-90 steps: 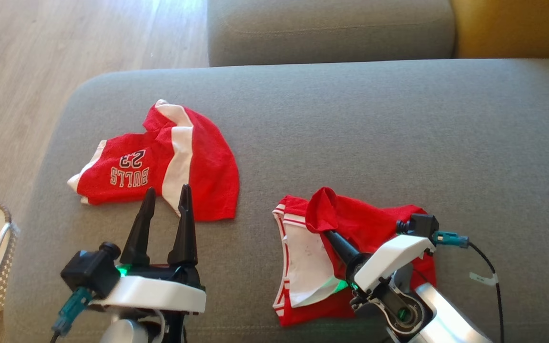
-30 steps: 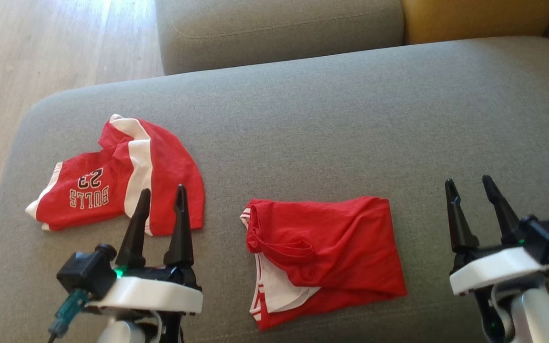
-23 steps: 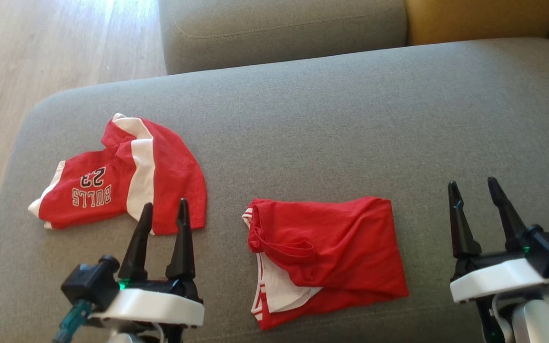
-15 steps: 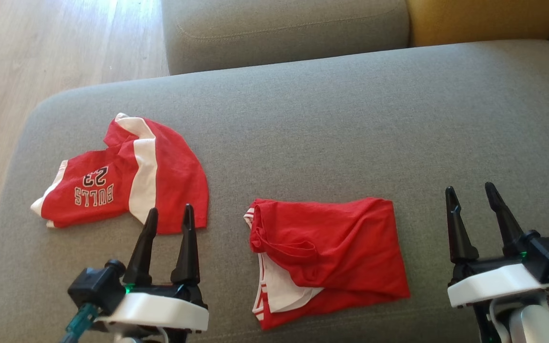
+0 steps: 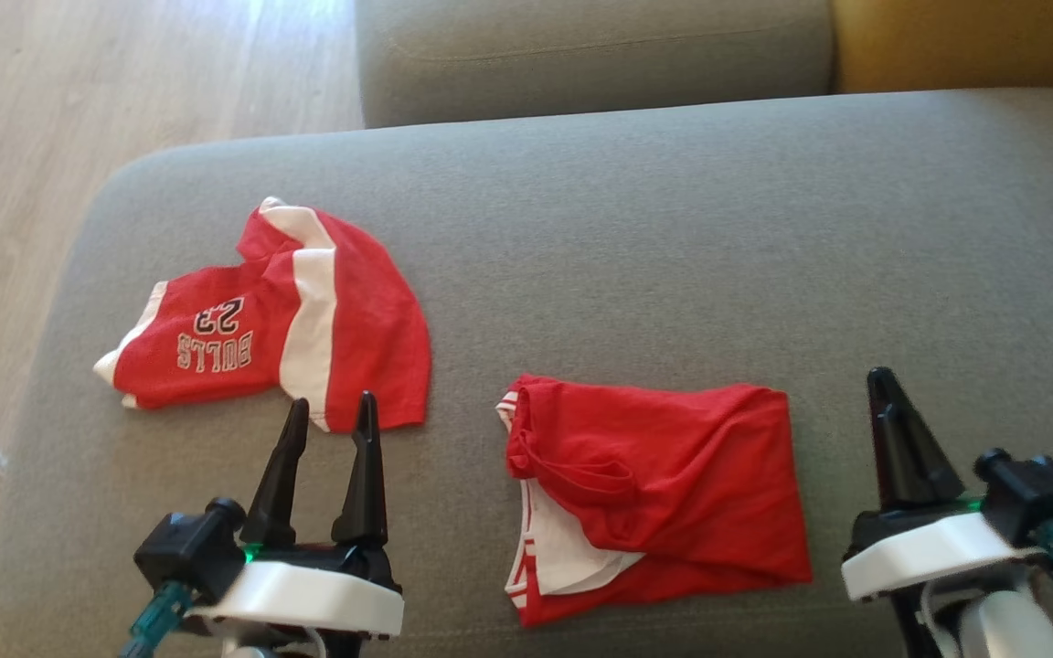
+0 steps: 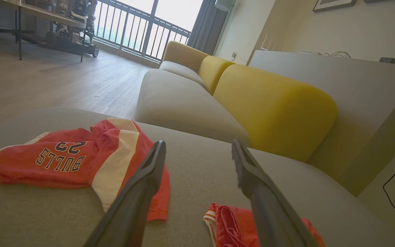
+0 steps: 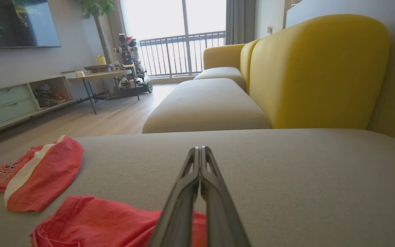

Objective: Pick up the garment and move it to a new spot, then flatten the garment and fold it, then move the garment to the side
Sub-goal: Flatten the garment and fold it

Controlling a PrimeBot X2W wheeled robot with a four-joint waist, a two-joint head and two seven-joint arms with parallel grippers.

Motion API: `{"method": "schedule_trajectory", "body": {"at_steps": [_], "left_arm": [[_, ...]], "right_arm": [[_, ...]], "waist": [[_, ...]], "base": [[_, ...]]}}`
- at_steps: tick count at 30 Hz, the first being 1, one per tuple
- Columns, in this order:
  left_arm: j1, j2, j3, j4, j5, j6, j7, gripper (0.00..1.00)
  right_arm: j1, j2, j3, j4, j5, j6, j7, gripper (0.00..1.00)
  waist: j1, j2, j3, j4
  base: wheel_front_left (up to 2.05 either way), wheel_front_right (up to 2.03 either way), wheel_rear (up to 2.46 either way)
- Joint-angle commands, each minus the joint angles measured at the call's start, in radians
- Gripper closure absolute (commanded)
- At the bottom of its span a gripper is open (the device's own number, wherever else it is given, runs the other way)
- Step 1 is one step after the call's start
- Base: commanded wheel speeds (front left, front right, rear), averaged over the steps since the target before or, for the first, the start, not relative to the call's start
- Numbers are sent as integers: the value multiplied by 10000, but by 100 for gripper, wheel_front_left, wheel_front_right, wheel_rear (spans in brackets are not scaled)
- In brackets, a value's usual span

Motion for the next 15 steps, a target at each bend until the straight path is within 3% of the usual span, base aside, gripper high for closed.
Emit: {"method": "schedule_trajectory", "body": {"at_steps": [1, 8, 15], "left_arm": [[-439, -32, 317, -306, 65, 10, -53, 0], [-533, -32, 248, -266, 76, -64, -53, 0], [-703, -32, 102, -295, 57, -90, -53, 0]], "right_arm": [[-163, -25, 312, -278, 17, 71, -93, 100], [-380, -24, 1578, 485, 2, 71, 21, 100], [-1110, -23, 2436, 2356, 170, 71, 140, 100]], "waist": [[0, 0, 54, 102], [0, 0, 275, 632], [0, 0, 531, 1266]], "base": [[0, 0, 0], [0, 0, 0], [0, 0, 0]]}}
